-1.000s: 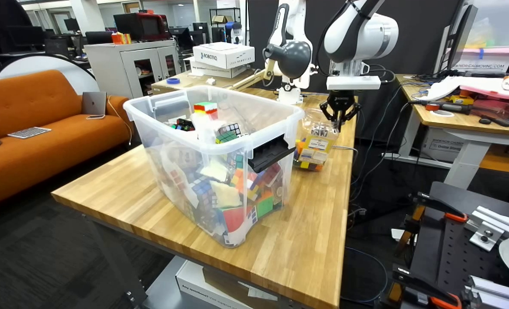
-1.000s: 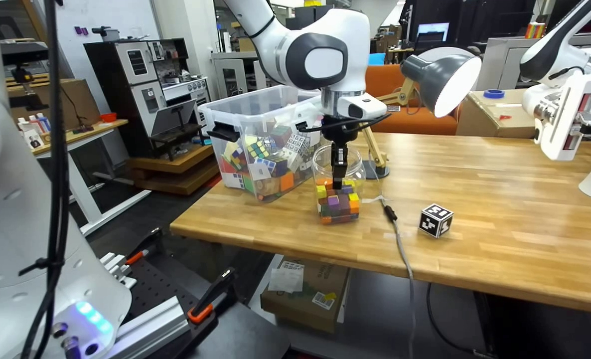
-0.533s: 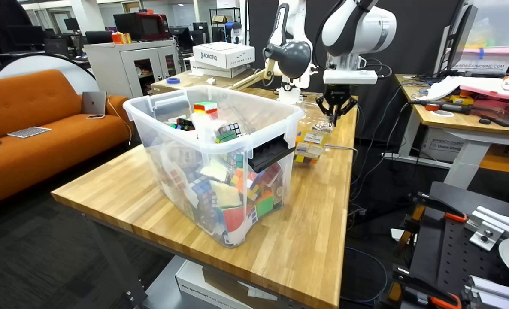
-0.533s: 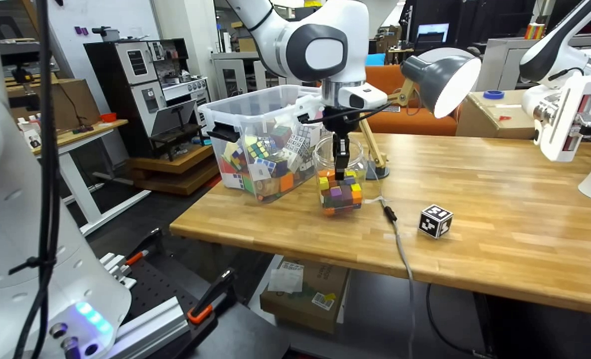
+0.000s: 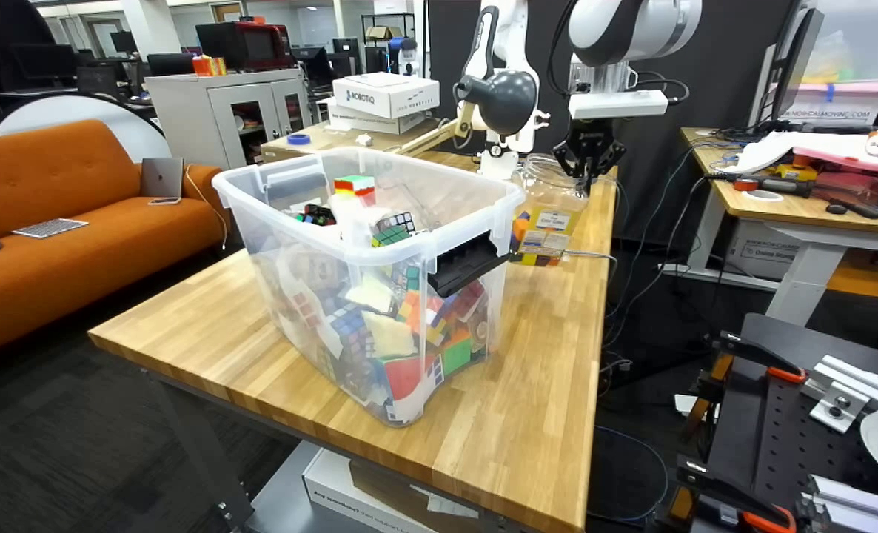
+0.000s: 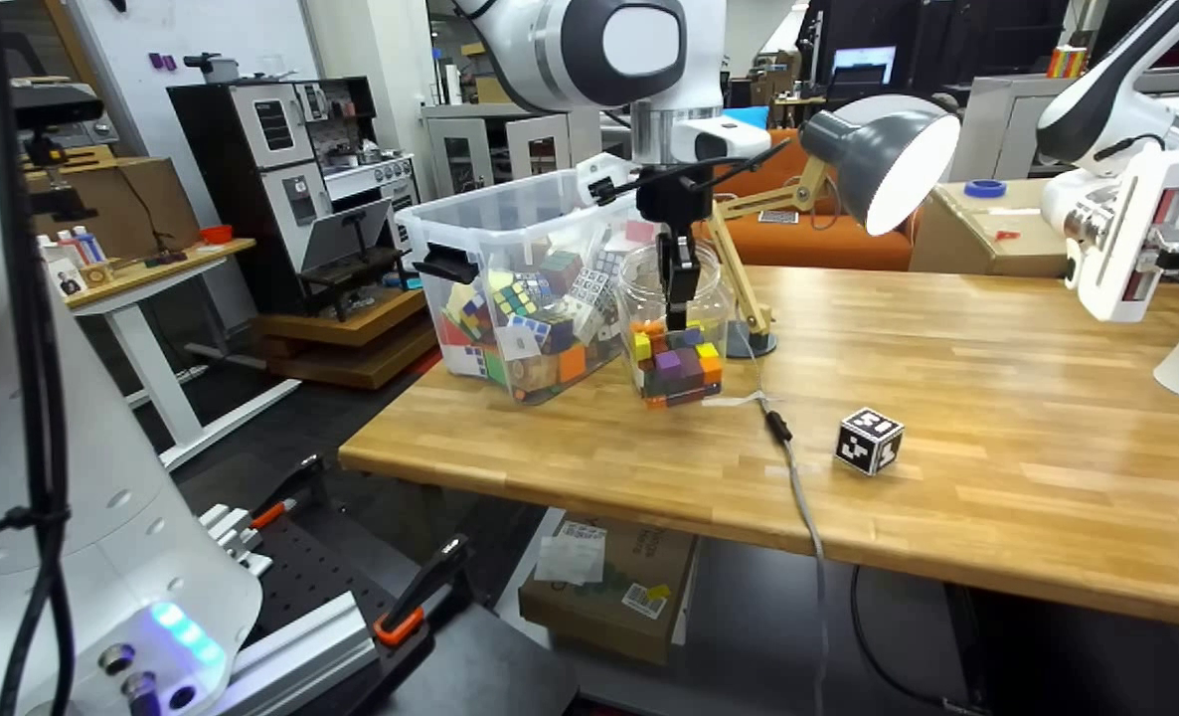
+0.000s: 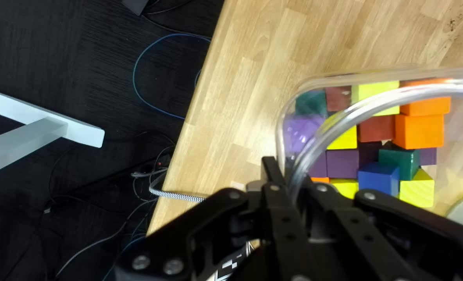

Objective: Move the clear container to the left

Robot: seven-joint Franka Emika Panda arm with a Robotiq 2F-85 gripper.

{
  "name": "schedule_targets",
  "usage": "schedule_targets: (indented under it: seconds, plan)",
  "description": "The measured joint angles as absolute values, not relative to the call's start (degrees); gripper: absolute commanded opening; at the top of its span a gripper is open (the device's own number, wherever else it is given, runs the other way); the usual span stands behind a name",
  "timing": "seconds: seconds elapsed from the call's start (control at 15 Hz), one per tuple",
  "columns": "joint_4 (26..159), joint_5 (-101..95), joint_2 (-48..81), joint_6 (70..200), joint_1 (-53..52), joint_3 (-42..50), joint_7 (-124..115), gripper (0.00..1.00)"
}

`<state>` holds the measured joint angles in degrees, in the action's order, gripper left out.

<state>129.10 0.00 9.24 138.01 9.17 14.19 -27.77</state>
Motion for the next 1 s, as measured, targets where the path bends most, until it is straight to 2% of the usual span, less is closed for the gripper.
schedule_targets:
  seconds: [1.0]
  plan:
    - [131.2, -3.4, 5.4, 137.1, 9.3, 14.2, -27.5, 0.02]
